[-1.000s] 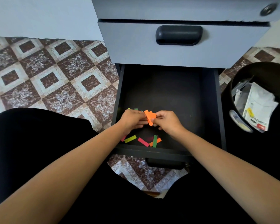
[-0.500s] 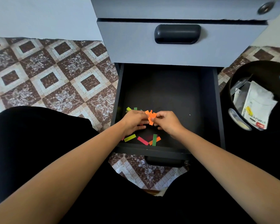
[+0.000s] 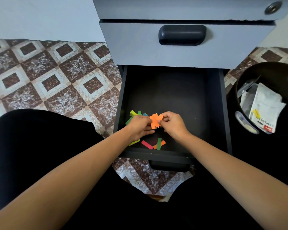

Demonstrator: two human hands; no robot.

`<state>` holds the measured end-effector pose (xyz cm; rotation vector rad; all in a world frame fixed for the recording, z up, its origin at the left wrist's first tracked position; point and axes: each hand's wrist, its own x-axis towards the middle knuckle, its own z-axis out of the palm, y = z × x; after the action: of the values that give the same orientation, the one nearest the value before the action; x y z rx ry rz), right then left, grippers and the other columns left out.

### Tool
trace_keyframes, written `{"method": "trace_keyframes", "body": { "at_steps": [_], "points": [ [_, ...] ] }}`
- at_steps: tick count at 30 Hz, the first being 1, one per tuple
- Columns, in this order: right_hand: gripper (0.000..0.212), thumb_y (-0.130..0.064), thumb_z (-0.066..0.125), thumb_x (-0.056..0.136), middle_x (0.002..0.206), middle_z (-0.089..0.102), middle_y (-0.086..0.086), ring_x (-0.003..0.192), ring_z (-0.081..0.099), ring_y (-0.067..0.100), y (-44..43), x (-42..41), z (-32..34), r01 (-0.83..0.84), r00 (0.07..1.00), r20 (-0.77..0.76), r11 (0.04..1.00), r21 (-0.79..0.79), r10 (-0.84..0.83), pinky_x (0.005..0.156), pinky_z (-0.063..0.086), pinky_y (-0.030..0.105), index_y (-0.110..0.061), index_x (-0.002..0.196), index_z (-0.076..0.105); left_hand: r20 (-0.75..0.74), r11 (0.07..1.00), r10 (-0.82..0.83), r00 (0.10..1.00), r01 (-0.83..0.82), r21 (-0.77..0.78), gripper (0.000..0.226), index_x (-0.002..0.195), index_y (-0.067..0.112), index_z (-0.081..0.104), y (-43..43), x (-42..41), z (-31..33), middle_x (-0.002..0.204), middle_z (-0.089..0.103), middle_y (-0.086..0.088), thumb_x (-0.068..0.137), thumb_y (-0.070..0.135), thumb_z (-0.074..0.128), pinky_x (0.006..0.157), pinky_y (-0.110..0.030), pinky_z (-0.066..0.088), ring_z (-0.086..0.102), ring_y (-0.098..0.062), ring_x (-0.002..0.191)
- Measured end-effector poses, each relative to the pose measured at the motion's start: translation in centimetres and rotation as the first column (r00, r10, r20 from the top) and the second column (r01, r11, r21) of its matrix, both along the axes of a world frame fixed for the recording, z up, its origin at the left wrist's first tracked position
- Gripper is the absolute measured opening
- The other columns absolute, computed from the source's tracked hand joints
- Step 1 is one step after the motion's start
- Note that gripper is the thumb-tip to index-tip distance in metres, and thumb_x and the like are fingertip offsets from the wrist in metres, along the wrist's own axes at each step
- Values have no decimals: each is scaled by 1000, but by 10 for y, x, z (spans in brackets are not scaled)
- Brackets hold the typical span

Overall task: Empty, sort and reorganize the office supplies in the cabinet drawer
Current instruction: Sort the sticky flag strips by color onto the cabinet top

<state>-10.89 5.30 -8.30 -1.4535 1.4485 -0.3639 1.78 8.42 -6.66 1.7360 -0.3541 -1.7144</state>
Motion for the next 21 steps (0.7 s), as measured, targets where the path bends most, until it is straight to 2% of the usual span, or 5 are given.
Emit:
{"method": "trace_keyframes", "body": {
  "at_steps": [5, 8, 11, 17, 21],
  "points": [
    [11, -11, 61, 89, 89, 65, 0, 83, 59, 12, 3, 0, 0, -11, 1000, 15, 1000, 15, 11, 73, 51, 30, -11, 97, 69, -18, 1000, 4, 1000, -4, -4, 15, 98, 4, 58, 1, 1, 1, 88, 64, -10, 97, 3, 44, 78, -31, 53, 63, -17, 81],
    [13, -11, 61, 89, 91, 66, 0, 81, 57, 12, 5, 0, 1, -12, 1000, 23, 1000, 0, 12, 67, 46, 22, -10, 99, 70, -25, 1000, 31, 999, -31, 2, 18, 110, 0, 58, 1, 2, 0, 88, 64, -11, 96, 4, 48, 79, -32, 53, 64, -17, 80],
    [14, -10, 61, 89, 89, 66, -1, 83, 58, 12, 4, 0, 3, -18, 999, 44, 1000, 16, 17, 74, 49, 28, -10, 99, 71, -3, 999, 50, 999, -50, 8, 22, 115, 0, 56, 0, 1, 0, 86, 64, -10, 94, 5, 52, 77, -32, 54, 63, -17, 78],
    [9, -9, 61, 89, 81, 67, -2, 77, 63, 11, 1, 2, 4, 43, 997, 62, 997, 58, -47, 77, 53, 31, -14, 94, 65, 74, 996, 88, 993, -90, 21, 16, 108, 7, 57, 0, 2, -2, 85, 64, -8, 92, 9, 57, 71, -31, 54, 63, -17, 77],
    [8, -8, 60, 89, 82, 65, -2, 71, 61, 5, -3, 0, 8, 54, 996, 72, 998, 41, -57, 65, 48, 21, -14, 93, 63, 100, 1000, 11, 995, -13, 11, 7, 97, 8, 61, 0, 2, 1, 80, 64, -6, 92, 11, 58, 74, -30, 54, 62, -15, 72]
  ]
}}
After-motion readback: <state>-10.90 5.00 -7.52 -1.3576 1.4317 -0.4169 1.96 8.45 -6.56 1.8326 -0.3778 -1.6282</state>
